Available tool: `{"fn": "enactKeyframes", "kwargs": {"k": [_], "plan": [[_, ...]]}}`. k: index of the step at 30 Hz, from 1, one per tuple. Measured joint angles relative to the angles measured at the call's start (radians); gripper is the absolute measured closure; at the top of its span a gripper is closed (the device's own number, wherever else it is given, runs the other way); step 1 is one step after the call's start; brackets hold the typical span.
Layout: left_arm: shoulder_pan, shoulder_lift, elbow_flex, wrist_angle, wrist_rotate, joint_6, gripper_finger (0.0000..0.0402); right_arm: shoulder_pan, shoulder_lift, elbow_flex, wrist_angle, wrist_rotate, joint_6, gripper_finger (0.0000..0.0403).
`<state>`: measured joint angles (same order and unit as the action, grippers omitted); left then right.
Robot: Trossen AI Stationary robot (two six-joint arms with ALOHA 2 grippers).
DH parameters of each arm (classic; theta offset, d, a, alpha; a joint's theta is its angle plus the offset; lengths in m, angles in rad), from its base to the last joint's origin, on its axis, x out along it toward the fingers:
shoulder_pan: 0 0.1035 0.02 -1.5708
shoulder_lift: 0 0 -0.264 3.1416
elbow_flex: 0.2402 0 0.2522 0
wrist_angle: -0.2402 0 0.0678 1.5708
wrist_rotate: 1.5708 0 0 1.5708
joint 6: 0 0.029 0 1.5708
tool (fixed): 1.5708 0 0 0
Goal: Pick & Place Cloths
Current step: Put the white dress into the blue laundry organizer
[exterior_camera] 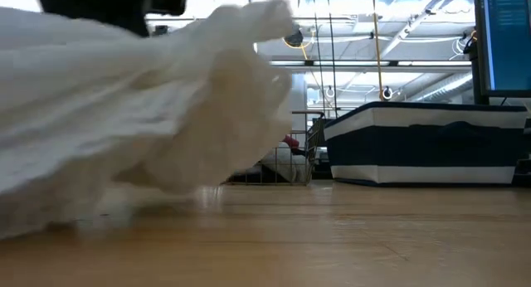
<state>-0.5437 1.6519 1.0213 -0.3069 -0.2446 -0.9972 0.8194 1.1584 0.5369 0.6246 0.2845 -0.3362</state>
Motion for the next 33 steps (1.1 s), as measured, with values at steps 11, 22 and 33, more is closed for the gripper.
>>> {"fn": "enactKeyframes", "kwargs": {"k": [11,22,33], "plan": [[0.118,0.000,0.000,0.370,0.146,0.313,0.0348,-0.068,0.000,0.000,0.015,0.002,-0.028,0.0292],[0.221,-0.002,0.001,0.642,0.445,0.393,0.0348,-0.108,0.000,0.000,0.015,0.002,-0.111,0.0194],[0.232,-0.003,0.002,0.679,0.536,0.398,0.0348,-0.182,0.001,0.000,0.043,0.196,-0.315,0.0113]]}}
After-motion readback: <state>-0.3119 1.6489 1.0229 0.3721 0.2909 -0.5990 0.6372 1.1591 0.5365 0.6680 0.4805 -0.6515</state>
